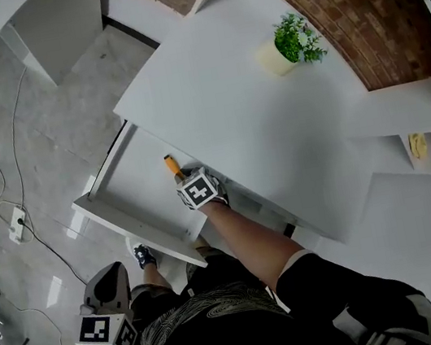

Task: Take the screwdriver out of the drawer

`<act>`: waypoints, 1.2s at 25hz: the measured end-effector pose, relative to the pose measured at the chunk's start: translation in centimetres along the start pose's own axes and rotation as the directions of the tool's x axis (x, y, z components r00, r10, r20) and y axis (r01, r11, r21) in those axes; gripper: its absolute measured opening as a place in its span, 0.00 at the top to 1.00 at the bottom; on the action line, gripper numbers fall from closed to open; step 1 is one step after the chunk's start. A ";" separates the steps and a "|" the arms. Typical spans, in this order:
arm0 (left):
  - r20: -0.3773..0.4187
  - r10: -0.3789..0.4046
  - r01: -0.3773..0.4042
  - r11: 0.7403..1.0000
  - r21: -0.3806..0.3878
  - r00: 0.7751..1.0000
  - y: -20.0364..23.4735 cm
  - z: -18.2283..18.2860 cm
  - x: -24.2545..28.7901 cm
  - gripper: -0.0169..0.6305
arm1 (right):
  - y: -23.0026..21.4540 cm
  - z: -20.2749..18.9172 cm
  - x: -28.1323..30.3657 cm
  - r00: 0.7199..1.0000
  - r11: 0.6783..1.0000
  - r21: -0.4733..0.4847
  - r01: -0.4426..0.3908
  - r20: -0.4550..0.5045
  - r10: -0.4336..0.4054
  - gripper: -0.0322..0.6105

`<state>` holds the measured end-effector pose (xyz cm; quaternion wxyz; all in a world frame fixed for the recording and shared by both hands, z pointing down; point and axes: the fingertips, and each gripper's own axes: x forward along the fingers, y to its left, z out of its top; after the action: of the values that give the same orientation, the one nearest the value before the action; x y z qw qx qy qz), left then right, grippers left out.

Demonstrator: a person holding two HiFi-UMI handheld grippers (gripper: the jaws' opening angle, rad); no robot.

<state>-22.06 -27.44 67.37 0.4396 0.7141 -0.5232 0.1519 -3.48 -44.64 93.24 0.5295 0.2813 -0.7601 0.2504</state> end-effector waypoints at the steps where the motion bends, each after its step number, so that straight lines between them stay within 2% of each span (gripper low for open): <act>1: -0.002 0.002 -0.002 1.000 -0.002 1.000 0.1 -0.1 0.0 0.95 | -0.1 -0.1 0.3 1.000 1.000 -0.001 0.002 -0.011 -0.002 0.84; 5: -0.007 0.012 -0.012 1.000 -0.011 1.000 0.4 -0.4 -0.1 0.95 | -0.2 0.3 0.8 1.000 0.999 -0.030 0.012 -0.028 -0.012 0.81; 12: -0.008 0.016 -0.016 1.000 -0.018 1.000 0.6 -0.9 -0.4 0.95 | -0.1 -0.9 2.1 0.996 1.000 -0.008 -0.001 -0.089 0.001 0.80; 18: -0.002 0.011 -0.011 1.000 -0.021 1.000 0.9 -1.5 -1.1 0.95 | -0.2 -1.0 2.2 0.995 0.999 -0.044 0.022 -0.098 -0.026 0.80; 24: 0.010 0.004 -0.004 1.000 -0.014 1.000 1.1 -2.1 -2.8 0.95 | -0.4 -0.9 2.4 0.997 0.999 -0.016 0.047 -0.062 -0.048 0.81; 30: 0.025 0.009 -0.008 1.000 -0.008 1.000 1.7 -2.7 -5.1 0.95 | -0.1 -1.2 2.1 0.992 0.998 0.029 0.051 -0.117 -0.048 0.83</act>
<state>-24.99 -22.27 66.28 0.4353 0.7119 -0.5323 0.1427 -3.22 -44.25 95.62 0.5745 0.2934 -0.7166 0.2653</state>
